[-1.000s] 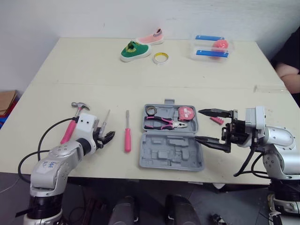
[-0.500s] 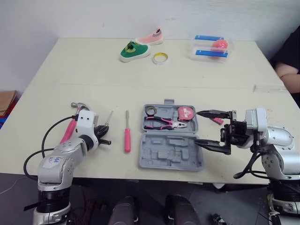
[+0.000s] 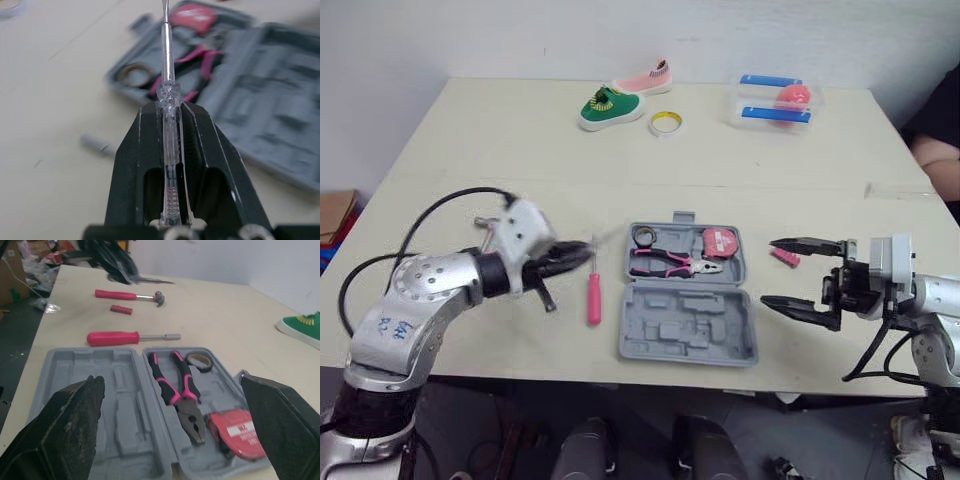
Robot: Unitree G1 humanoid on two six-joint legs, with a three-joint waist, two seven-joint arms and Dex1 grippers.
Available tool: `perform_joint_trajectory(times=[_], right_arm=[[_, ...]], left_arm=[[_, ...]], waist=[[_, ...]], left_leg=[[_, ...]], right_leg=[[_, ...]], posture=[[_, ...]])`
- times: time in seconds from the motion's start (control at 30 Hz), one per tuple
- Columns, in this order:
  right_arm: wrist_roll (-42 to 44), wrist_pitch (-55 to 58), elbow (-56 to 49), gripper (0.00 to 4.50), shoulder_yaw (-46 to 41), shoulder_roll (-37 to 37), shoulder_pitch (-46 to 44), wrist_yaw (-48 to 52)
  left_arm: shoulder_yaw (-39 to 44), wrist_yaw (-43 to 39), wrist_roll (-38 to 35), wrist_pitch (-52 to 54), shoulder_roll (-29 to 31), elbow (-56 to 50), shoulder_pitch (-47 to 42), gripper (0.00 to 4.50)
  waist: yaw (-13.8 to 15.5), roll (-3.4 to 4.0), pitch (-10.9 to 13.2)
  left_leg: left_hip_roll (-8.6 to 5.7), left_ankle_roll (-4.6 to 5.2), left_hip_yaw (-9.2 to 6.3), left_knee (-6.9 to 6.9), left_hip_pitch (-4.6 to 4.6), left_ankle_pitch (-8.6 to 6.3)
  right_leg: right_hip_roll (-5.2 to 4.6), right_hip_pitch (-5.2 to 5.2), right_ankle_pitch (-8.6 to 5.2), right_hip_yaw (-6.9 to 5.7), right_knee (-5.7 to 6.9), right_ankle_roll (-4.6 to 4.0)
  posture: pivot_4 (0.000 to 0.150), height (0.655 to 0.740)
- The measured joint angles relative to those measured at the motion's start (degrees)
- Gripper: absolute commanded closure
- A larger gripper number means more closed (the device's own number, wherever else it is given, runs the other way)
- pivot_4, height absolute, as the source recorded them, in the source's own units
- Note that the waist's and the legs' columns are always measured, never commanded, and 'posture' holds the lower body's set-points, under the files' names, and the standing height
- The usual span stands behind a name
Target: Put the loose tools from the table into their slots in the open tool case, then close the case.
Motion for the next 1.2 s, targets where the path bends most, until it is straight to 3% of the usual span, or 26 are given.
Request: perform_joint_trajectory(times=[0.2, 0.33, 0.43, 0.63, 1.2], right_arm=[[-0.37, -0.46, 1.25, 0.00, -0.16, -0.41, 2.07, 0.50], [-0.45, -0.80, 1.16, 0.00, -0.27, -0.72, 3.43, 0.53], [-0.44, -0.92, 0.85, 0.00, -0.29, -0.76, 3.80, 0.43], [-0.40, -1.08, -1.09, 0.00, -0.31, -0.88, 5.36, -0.14], [-0.36, 2.29, -8.44, 0.00, -0.25, -0.90, 7.55, -5.17]], left_arm=[[-14.65, -1.37, 4.36, 4.44, -5.22, 4.03, -12.16, 4.44], [-26.74, -1.63, 12.75, 4.68, -7.50, 8.87, -17.11, 4.44], [-31.21, -1.99, 17.80, 4.34, -7.51, 11.82, -20.01, 4.44], [-32.79, -2.43, 23.44, 2.83, -9.31, 14.85, -21.70, 4.44], [-34.00, -5.30, 30.62, -4.33, -13.09, 19.71, -22.71, 4.44]], waist=[[0.05, -0.01, 0.01], [-0.20, -0.02, 0.01], [-0.08, -0.02, 0.02], [0.01, -0.03, 0.02], [0.20, -0.03, 0.02]], left_leg=[[-0.03, 0.08, 0.00, 0.08, 0.01, 0.08], [-0.04, 0.13, 0.07, 0.10, 0.02, 0.10], [-0.01, 0.11, 0.02, 0.10, 0.00, 0.12], [-0.04, 0.19, 0.02, 0.23, -0.04, 0.09], [-0.04, 0.21, -0.03, 0.29, -0.05, 0.09]], right_leg=[[0.22, 0.01, 0.02, -0.02, 0.10, 0.04], [0.22, -0.01, 0.07, 0.07, 0.09, 0.13], [0.20, -0.03, 0.07, 0.04, 0.09, 0.13], [0.13, 0.00, 0.07, 0.04, 0.09, 0.13], [0.08, 0.01, 0.07, 0.01, 0.15, 0.13]], posture=[[0.150, 0.7400], [0.150, 0.7400], [0.150, 0.7400], [0.150, 0.7400], [0.150, 0.7400]])
